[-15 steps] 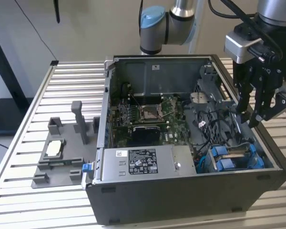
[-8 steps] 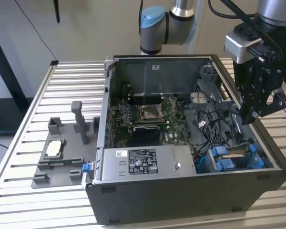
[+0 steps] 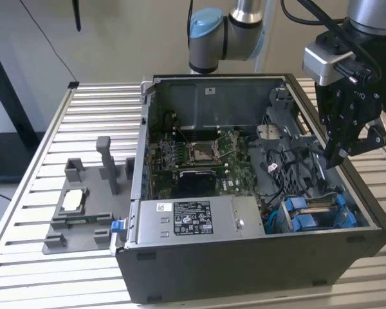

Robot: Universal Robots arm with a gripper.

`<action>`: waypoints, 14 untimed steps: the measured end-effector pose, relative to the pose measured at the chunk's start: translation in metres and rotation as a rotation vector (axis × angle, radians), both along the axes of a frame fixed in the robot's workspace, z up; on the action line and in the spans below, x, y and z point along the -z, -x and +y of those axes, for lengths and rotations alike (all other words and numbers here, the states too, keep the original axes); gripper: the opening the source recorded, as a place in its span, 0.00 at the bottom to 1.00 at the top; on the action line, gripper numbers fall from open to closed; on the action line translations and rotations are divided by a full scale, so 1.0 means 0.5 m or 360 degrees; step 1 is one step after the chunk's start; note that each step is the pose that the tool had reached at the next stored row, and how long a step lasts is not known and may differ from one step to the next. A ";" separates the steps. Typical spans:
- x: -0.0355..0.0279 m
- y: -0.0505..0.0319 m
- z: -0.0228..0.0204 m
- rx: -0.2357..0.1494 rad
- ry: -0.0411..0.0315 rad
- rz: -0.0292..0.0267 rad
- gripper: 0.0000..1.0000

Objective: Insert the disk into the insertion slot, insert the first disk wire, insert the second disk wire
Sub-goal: 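Insert the first disk wire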

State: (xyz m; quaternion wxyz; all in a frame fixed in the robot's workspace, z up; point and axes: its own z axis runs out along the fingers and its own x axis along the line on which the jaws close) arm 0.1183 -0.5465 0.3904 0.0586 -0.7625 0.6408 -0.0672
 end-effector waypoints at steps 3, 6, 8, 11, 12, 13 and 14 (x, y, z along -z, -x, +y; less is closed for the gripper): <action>0.000 0.000 0.0000 0.0000 0.0001 0.00000 0.19; 0.000 0.000 0.0000 0.0001 0.0001 0.00001 0.19; 0.001 0.000 0.0001 0.0005 0.0001 0.00126 0.19; 0.004 -0.002 0.0001 0.0009 0.0001 0.00435 0.19; 0.006 -0.003 0.0000 0.0011 0.0001 0.00497 0.19; 0.008 -0.004 -0.0001 0.0013 0.0001 0.00542 0.19; 0.010 -0.005 -0.0001 0.0014 0.0001 0.00594 0.19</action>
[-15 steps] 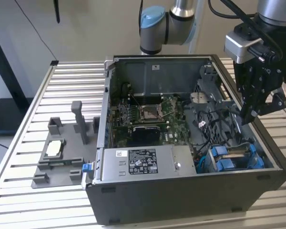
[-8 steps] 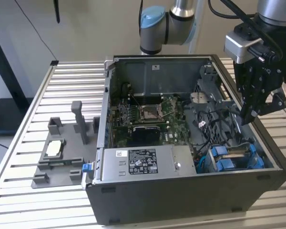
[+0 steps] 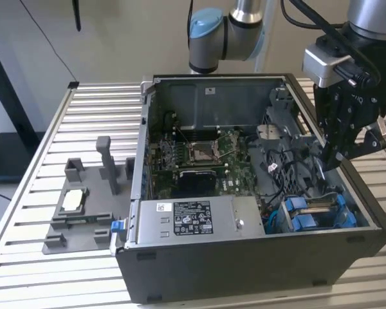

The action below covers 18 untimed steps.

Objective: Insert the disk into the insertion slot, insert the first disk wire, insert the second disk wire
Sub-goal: 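Insert the first disk wire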

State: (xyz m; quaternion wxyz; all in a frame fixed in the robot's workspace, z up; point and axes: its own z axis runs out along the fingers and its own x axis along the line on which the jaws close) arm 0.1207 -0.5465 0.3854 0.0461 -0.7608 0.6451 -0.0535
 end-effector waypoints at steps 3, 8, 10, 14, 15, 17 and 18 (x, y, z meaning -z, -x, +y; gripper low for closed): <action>0.006 -0.003 -0.0001 0.0005 0.0000 0.00155 0.19; 0.018 -0.006 -0.0003 0.0018 0.0000 0.00289 0.19; 0.023 -0.008 -0.0003 0.0026 0.0000 0.00305 0.19; 0.033 -0.012 -0.0006 0.0038 0.0000 0.00379 0.19; 0.035 -0.012 -0.0007 0.0041 0.0000 0.00413 0.19; 0.039 -0.014 -0.0010 0.0045 0.0000 0.00487 0.19; 0.042 -0.015 -0.0011 0.0047 0.0000 0.00524 0.19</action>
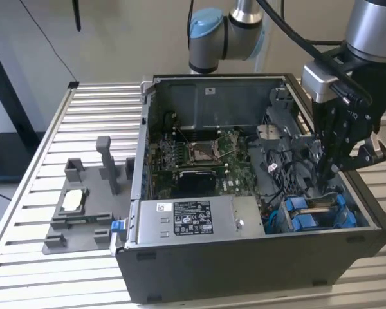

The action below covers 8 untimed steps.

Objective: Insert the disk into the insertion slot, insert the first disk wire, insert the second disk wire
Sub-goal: 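Insert the first disk wire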

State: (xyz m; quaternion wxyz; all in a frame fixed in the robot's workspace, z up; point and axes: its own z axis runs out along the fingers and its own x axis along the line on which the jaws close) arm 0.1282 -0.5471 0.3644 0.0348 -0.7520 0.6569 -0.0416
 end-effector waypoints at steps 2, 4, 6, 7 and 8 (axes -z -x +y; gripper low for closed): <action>0.004 -0.002 -0.0003 0.0003 0.0000 0.00073 0.19; 0.009 -0.005 -0.0006 0.0006 0.0000 0.00144 0.19; 0.013 -0.007 -0.0009 0.0009 0.0000 0.00218 0.19; 0.015 -0.008 -0.0011 0.0011 0.0000 0.00254 0.19; 0.017 -0.009 -0.0014 0.0013 0.0000 0.00285 0.19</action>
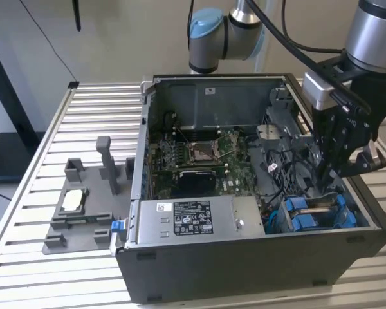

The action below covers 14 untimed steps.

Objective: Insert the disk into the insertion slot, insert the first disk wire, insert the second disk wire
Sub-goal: 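Insert the first disk wire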

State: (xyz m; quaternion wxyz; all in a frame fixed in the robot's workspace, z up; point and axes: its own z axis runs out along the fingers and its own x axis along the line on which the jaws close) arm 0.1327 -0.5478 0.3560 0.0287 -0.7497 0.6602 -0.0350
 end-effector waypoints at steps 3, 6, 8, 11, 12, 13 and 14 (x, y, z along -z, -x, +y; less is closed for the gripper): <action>0.005 -0.003 -0.0013 0.0004 0.0000 0.00120 0.19; 0.007 -0.007 -0.0035 0.0006 0.0000 0.00261 0.19; 0.007 -0.011 -0.0055 0.0007 0.0000 0.00364 0.19; 0.007 -0.019 -0.0083 0.0008 0.0000 0.00496 0.19; 0.007 -0.022 -0.0092 0.0008 0.0000 0.00552 0.19; 0.007 -0.024 -0.0101 0.0008 0.0000 0.00622 0.19; 0.007 -0.025 -0.0110 0.0008 0.0000 0.00714 0.19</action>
